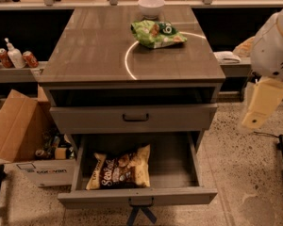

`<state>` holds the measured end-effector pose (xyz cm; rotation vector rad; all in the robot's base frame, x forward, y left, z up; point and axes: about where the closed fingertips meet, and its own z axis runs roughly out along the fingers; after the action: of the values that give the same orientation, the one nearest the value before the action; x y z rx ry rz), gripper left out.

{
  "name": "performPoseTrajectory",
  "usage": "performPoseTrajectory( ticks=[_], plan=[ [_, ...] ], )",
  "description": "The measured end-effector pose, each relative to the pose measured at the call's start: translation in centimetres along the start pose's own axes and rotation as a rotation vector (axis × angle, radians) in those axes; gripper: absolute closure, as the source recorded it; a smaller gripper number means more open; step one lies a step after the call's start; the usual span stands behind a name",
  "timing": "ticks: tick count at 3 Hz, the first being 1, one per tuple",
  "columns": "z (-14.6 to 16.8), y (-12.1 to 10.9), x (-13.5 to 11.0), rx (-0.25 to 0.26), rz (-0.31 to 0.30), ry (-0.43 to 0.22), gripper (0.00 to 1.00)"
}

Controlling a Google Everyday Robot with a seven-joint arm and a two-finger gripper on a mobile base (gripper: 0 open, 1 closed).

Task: Pick brown chip bag from middle drawer and place on counter

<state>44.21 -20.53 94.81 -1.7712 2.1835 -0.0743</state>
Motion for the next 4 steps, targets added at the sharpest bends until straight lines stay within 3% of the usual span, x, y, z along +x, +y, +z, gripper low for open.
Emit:
performPoseTrajectory(
  ticks=[1,2,3,4],
  plan=[
    [6.9,1.8,-1.1,-0.071,-0.057,-0.083,0.0],
    [15.0,4.9,-2.6,-0.183,-0.065,-0.198,0.0],
    [15.4,4.9,-2.6,-0.185,-0.063,-0.195,0.0],
    [21.4,5.7,-1.9,-0.235,-0.038,-0.175,0.0]
  ],
)
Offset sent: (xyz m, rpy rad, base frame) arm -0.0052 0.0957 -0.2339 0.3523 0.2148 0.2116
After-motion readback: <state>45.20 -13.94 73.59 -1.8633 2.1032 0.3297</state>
